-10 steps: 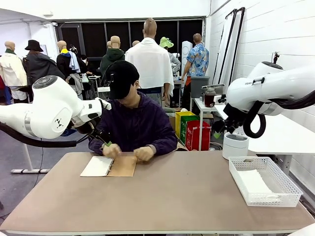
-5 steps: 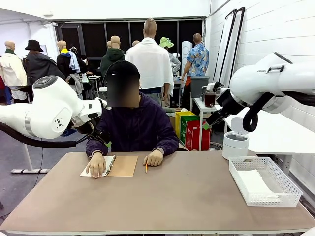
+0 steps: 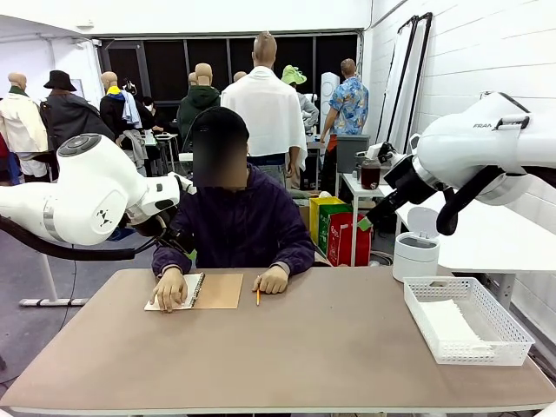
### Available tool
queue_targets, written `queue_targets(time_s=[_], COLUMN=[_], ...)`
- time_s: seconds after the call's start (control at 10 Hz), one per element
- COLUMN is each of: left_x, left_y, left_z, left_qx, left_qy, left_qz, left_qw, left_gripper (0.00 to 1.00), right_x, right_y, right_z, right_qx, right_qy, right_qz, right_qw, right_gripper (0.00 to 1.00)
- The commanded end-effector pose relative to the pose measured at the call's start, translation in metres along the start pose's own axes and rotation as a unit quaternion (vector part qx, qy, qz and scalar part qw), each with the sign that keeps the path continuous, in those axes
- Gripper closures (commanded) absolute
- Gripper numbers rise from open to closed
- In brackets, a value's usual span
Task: Sort the paper based on its condition.
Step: If a person hands you a paper, place it in the Organizing basket , and if it's crumpled, put it in the Trash can.
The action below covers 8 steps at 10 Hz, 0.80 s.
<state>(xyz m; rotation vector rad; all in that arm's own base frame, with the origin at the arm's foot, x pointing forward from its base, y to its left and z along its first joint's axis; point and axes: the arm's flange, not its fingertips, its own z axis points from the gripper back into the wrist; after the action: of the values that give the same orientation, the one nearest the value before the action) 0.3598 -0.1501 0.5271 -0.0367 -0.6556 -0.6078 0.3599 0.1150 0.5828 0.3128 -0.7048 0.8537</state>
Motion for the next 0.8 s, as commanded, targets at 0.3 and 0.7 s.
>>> queue_targets(time_s=[0.3,0.7], left_x=[-0.0004,-0.0004], left_y=[0.0010,0.0010], left_z=[-0.0004,-0.0004], left_qx=[-0.003,-0.003], left_qy=[0.002,0.002], left_qz=[0.002,0.002], left_qw=[1.000,1.000], left_gripper=[0.00,0.00], right_x=[-0.0008,-0.0008], right_y=[-0.0020,-0.0020], right_z=[-0.0011,-0.0011], right_qx=[-0.001,-0.001], right_qy=[0.002,0.002], right_qz=[-0.002,-0.002], right_qw=[1.000,1.000], right_gripper=[0.00,0.00])
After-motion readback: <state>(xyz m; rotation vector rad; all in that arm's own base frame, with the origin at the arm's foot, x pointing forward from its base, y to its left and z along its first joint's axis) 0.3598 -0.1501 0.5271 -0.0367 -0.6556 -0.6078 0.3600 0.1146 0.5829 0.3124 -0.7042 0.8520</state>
